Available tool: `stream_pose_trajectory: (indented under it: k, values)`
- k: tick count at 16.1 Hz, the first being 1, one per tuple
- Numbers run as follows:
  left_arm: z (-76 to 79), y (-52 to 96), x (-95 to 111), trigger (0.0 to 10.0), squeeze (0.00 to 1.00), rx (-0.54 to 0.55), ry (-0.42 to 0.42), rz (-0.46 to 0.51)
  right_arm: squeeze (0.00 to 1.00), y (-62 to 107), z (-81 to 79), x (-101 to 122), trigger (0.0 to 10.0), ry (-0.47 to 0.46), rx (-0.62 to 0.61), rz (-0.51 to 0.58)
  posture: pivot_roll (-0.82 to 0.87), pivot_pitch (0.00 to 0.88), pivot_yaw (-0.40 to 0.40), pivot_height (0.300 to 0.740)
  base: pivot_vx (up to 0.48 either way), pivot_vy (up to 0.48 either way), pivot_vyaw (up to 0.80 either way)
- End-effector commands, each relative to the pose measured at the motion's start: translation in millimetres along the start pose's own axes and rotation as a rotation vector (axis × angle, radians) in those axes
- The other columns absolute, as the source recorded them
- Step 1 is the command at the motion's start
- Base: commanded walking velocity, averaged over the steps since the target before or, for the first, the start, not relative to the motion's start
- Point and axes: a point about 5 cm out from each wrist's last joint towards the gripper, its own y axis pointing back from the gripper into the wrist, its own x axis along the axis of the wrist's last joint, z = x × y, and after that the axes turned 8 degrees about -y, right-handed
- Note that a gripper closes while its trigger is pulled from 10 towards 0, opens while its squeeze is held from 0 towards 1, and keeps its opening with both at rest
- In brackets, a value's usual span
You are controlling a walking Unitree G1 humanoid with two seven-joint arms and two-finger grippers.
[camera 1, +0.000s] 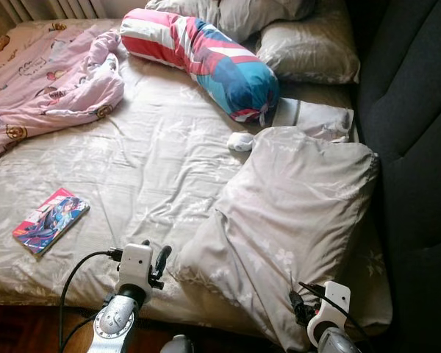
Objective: Clean up the room
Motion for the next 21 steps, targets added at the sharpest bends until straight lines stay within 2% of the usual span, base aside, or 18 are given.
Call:
stream_pose_trajectory:
  k: [1, 7, 9, 15, 19, 21]
  values:
    - [-4.9, 5.7, -6, 10.0, 0.00, 0.001, -0.014, -0.030, 0.00, 8.1, 4.3, -32, 0.0, 0.008, -0.018, -0.125, 0.13, 0.270, 0.075, 0.740, 0.000, 0.000, 0.00]
    - [-5.1, 5.0, -4, 10.0, 0.00, -0.003, -0.023, -0.033, 0.00, 10.0, 7.3, -35, 0.0, 0.010, -0.038, -0.129, 0.13, 0.248, 0.078, 0.740, 0.000, 0.000, 0.00]
    - [-3.1, 3.9, -3, 10.0, 0.00, -0.009, -0.027, -0.032, 0.00, 10.3, 11.9, -33, 0.0, 0.054, -0.066, -0.120, 0.13, 0.236, 0.074, 0.740, 0.000, 0.000, 0.00]
    - [-2.4, 2.2, -1, 10.0, 0.00, -0.011, -0.040, -0.022, 0.00, 8.9, 14.8, -26, 0.0, 0.056, -0.085, -0.090, 0.14, 0.222, 0.068, 0.740, 0.000, 0.000, 0.00]
    - [-2.7, 0.8, -1, 10.0, 0.00, -0.001, -0.044, -0.020, 0.00, 6.0, 17.4, -13, 0.0, 0.087, -0.119, -0.041, 0.14, 0.224, 0.065, 0.740, 0.000, 0.000, 0.00]
    - [-3.4, -0.6, 0, 10.0, 0.00, 0.004, -0.042, -0.017, 0.00, 2.6, 25.4, 12, 0.0, 0.073, -0.181, 0.044, 0.14, 0.223, 0.065, 0.740, 0.000, 0.000, 0.00]
